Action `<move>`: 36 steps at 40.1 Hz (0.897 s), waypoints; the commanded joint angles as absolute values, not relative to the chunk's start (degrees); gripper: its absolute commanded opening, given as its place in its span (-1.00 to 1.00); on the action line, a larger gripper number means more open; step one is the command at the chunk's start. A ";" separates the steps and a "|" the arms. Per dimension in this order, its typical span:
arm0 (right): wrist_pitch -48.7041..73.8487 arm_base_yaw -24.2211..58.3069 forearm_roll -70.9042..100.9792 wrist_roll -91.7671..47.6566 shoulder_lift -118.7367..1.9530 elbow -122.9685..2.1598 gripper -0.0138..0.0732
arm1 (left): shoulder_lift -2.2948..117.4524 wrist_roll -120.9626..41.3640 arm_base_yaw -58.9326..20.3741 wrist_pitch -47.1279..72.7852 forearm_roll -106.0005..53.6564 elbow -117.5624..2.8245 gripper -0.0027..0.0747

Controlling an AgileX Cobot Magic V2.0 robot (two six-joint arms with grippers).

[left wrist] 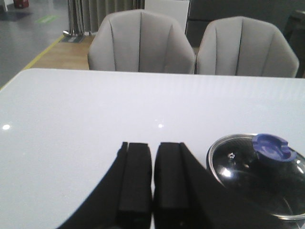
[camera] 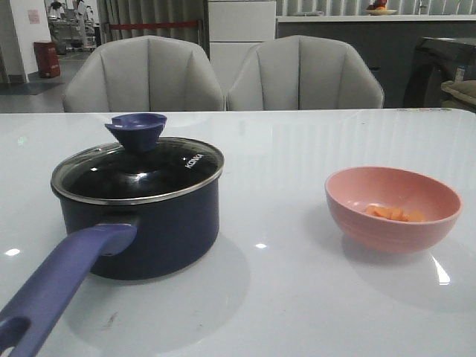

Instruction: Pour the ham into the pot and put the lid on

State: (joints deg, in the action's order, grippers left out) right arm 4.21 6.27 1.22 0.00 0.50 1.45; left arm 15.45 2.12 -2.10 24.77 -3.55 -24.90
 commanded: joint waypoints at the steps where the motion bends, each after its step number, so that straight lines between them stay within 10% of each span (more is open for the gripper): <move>1: -0.37 5.88 0.62 0.00 1.65 2.08 -0.31 | 17.36 2.62 -2.05 21.55 -4.15 -26.39 -0.64; 14: -0.37 5.88 0.62 0.00 1.65 2.08 -0.31 | 17.66 2.62 -2.05 23.31 1.33 -25.27 -0.60; 26: -0.37 5.88 0.62 0.00 1.65 2.08 -0.31 | 17.66 2.62 -2.05 24.00 1.49 -25.27 0.45; 36: -0.37 5.88 0.62 0.00 1.65 2.08 -0.31 | 17.66 2.62 -2.05 23.45 1.07 -24.74 0.47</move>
